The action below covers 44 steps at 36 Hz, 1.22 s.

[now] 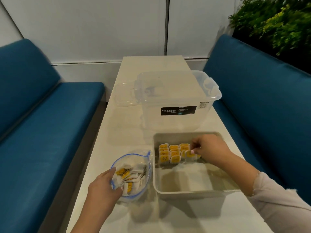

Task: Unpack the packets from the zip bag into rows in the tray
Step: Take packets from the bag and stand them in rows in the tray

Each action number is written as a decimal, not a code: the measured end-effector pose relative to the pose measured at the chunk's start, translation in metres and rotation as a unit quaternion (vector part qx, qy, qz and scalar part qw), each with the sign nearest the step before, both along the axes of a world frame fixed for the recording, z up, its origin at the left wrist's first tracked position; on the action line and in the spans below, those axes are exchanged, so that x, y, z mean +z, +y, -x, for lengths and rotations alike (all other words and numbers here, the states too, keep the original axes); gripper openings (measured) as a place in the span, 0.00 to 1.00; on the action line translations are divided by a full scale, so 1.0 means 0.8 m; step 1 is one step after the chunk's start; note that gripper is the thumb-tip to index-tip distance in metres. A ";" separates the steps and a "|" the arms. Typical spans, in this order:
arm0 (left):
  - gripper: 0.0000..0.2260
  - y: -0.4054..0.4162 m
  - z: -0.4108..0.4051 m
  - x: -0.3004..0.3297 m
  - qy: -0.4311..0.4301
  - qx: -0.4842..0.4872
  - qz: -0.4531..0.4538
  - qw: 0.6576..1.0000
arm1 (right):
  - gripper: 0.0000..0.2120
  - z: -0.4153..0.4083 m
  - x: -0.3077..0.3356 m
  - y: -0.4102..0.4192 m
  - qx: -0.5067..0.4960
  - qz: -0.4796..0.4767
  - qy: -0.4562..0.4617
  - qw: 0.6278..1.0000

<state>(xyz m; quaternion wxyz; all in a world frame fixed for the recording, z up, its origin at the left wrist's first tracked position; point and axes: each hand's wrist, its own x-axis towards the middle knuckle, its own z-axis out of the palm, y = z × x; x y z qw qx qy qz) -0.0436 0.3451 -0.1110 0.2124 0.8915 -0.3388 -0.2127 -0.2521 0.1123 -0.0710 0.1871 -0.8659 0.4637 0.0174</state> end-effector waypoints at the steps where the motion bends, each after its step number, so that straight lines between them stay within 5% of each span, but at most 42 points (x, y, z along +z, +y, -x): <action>1: 0.29 0.000 0.000 0.001 -0.001 0.000 -0.002 1.000 | 0.04 0.001 -0.005 -0.001 -0.002 0.001 0.008 1.000; 17: 0.29 0.000 0.005 0.005 -0.006 -0.003 -0.011 1.000 | 0.07 -0.013 -0.044 -0.004 -0.004 0.045 0.080 0.996; 35: 0.29 -0.001 0.003 0.003 0.006 0.000 -0.006 1.000 | 0.07 -0.013 -0.054 -0.004 -0.014 0.066 0.060 0.996; 44: 0.29 0.002 0.005 0.001 0.020 0.003 0.020 1.000 | 0.08 -0.040 -0.008 0.027 -0.019 0.043 -0.065 0.997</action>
